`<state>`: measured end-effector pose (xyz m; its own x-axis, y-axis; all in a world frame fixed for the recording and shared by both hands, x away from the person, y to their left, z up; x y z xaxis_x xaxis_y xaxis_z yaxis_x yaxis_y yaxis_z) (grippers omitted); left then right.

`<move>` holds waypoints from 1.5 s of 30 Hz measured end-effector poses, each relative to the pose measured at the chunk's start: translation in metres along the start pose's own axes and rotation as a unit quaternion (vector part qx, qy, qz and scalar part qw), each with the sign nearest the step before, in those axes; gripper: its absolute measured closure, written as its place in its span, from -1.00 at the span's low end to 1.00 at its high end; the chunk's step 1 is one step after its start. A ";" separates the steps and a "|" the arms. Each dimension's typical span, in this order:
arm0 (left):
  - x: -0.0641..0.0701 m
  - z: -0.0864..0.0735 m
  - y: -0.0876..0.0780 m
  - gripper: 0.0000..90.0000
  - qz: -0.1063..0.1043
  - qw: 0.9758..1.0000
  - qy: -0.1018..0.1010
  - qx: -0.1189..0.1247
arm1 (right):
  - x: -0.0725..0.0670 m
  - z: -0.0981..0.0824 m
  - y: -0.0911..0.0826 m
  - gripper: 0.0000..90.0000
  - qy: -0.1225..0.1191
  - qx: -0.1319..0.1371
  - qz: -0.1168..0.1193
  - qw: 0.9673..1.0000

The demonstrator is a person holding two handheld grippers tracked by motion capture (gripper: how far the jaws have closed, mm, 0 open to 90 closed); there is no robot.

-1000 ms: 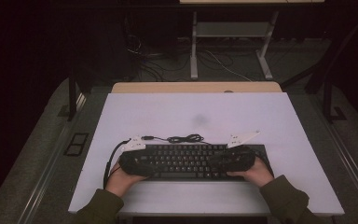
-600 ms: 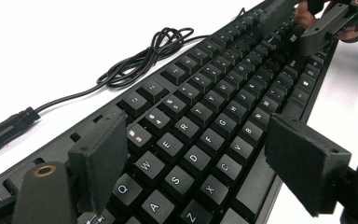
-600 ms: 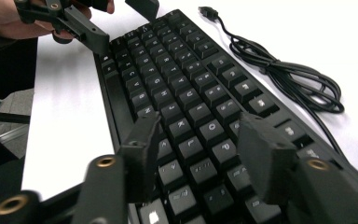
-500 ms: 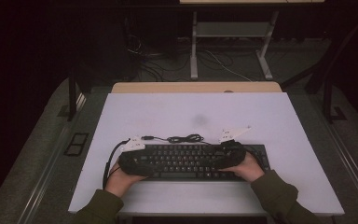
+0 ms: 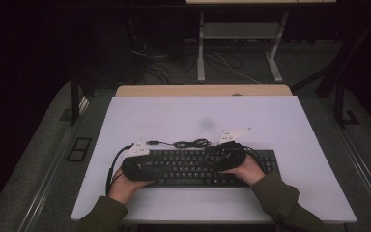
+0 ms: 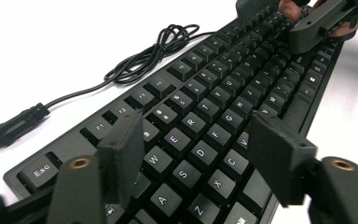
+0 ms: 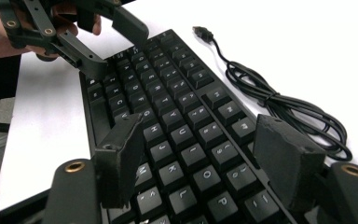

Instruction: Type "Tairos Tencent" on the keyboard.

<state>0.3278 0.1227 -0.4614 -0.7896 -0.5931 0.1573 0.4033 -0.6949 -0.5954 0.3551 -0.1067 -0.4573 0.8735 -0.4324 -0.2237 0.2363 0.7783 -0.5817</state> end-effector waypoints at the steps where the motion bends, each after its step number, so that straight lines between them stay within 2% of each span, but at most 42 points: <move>1: 0.000 0.000 0.000 -0.14 0.001 1.000 -0.001 0.000 | 0.000 0.001 0.001 -0.28 0.001 0.001 -0.001 1.000; 4: -0.002 0.000 -0.001 -0.02 0.003 1.000 -0.005 0.001 | 0.001 0.004 0.002 -0.30 -0.001 0.007 -0.003 1.000; 16: -0.008 -0.006 -0.004 0.59 0.027 0.999 0.009 -0.022 | -0.001 0.002 0.007 -0.33 -0.002 0.004 -0.006 1.000; 27: -0.012 -0.011 -0.006 0.94 0.030 0.999 0.013 -0.042 | -0.002 0.000 0.009 -0.33 -0.006 0.001 -0.008 1.000; 45: -0.011 -0.015 -0.004 0.97 0.018 0.998 0.007 -0.059 | -0.002 0.001 0.008 -0.33 -0.005 0.002 -0.011 1.000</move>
<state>0.3275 0.1380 -0.4725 -0.7830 -0.6096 0.1234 0.3745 -0.6205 -0.6890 0.3560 -0.0993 -0.4612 0.8721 -0.4453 -0.2027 0.2577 0.7703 -0.5833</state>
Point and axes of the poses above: each handheld gripper's, and its own axes: y roughly forward along the jaws, z roughly out of its top, x roughly to its right, the point moved 6 cm from there along y, roughly forward along the jaws, and after that the axes turned 3 degrees about -x, right-handed, at the moved point
